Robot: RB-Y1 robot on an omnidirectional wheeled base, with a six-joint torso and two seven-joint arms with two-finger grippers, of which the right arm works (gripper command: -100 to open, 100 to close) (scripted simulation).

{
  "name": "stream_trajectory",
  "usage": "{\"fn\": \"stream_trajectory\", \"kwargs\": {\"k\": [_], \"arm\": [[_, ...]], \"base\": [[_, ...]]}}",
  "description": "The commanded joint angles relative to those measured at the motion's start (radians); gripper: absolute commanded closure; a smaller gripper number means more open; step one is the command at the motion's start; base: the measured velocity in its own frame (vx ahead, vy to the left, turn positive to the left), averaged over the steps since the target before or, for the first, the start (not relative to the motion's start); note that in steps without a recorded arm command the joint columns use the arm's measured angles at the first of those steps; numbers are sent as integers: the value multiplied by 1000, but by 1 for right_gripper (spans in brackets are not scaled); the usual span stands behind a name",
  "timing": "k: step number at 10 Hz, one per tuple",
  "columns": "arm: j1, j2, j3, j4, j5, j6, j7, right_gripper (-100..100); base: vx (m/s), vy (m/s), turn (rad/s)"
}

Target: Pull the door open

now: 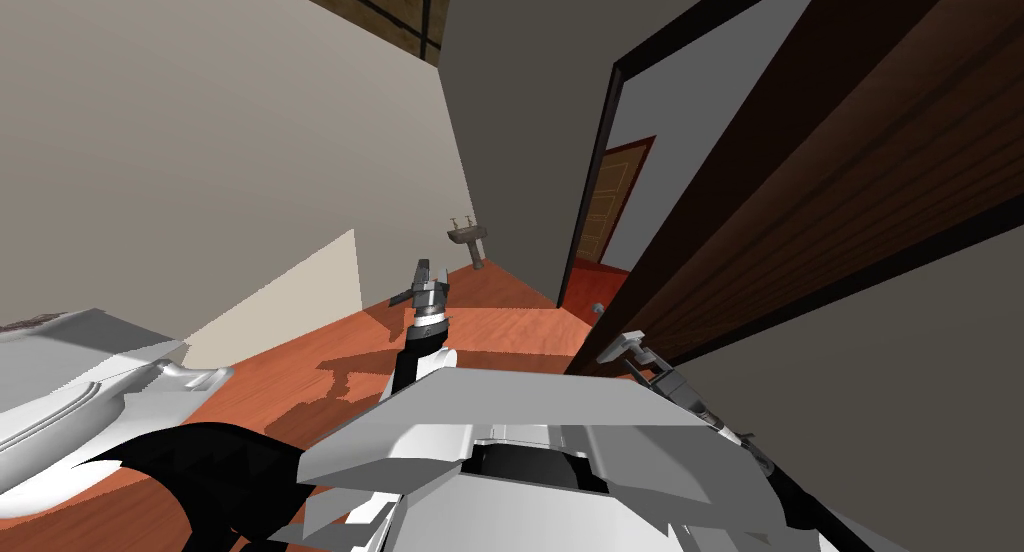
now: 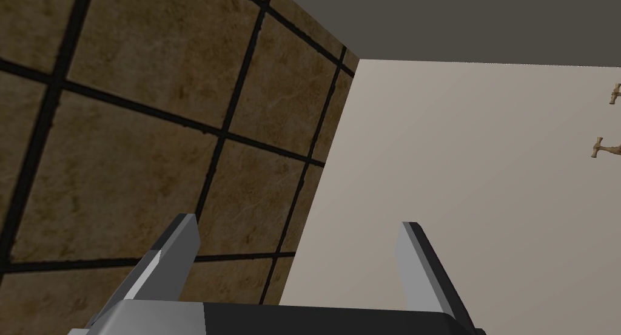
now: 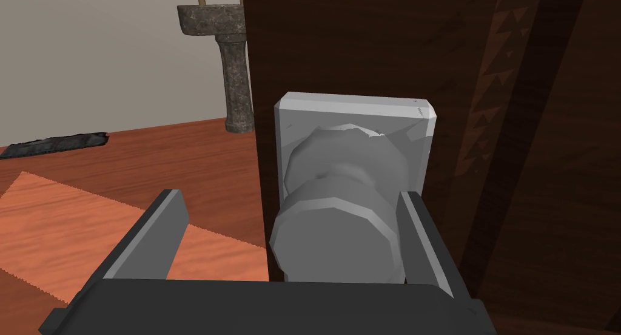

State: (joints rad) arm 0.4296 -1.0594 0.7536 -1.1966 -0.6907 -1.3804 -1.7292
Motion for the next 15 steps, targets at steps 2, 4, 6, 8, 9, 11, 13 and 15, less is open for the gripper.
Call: {"fn": "stream_trajectory", "kwargs": {"k": [2,4,6,8,9,11,13,15], "arm": [[9,19,31,-17,23,-3,-2,100],[9,19,31,-17,23,-3,-2,100],[9,19,31,-17,23,-3,-2,100],[9,19,31,-17,23,-3,-2,100],[9,19,31,-17,23,-3,-2,100],[9,19,31,-17,23,-3,-2,100],[-15,15,-16,8,-13,38,52,100],[-28,29,-38,15,-29,85,104,100]], "base": [[5,-2,3],[5,7,7],[0,0,0],[-1,-2,10],[1,-8,-18],[-5,0,-2],[-2,-26,-51],[-9,-6,-44]]}}
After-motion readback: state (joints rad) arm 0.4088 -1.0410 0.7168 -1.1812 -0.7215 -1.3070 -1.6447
